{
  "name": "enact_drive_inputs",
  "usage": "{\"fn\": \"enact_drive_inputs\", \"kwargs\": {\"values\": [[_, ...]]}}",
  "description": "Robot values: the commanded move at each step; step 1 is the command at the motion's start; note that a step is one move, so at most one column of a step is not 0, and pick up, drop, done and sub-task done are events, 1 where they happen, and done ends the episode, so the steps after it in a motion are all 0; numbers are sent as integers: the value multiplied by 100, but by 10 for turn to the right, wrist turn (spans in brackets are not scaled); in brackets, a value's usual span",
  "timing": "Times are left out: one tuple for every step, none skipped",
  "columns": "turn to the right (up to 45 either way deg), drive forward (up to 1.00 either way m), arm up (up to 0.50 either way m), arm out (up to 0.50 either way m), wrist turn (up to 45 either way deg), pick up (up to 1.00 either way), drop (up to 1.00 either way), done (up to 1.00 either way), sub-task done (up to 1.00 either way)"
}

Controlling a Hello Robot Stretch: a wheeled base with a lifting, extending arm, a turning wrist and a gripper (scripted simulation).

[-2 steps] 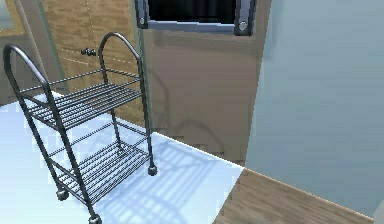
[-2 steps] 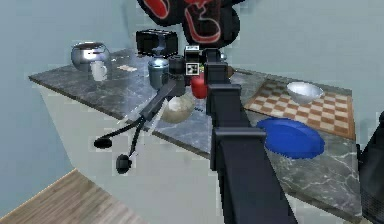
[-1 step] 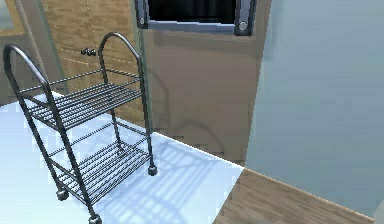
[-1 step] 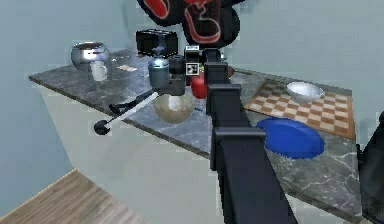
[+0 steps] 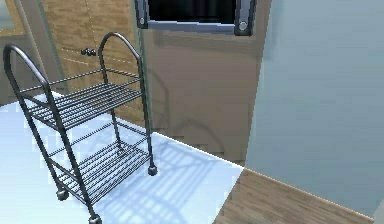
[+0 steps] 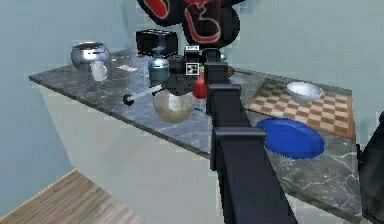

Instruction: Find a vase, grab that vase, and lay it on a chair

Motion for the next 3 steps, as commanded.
{"fn": "enact_drive_inputs", "kwargs": {"values": [[0,0,0,0,270,0,0,0,0],[0,0,-10,0,0,0,0,0,0],[0,0,0,0,0,100,0,0,0]]}}
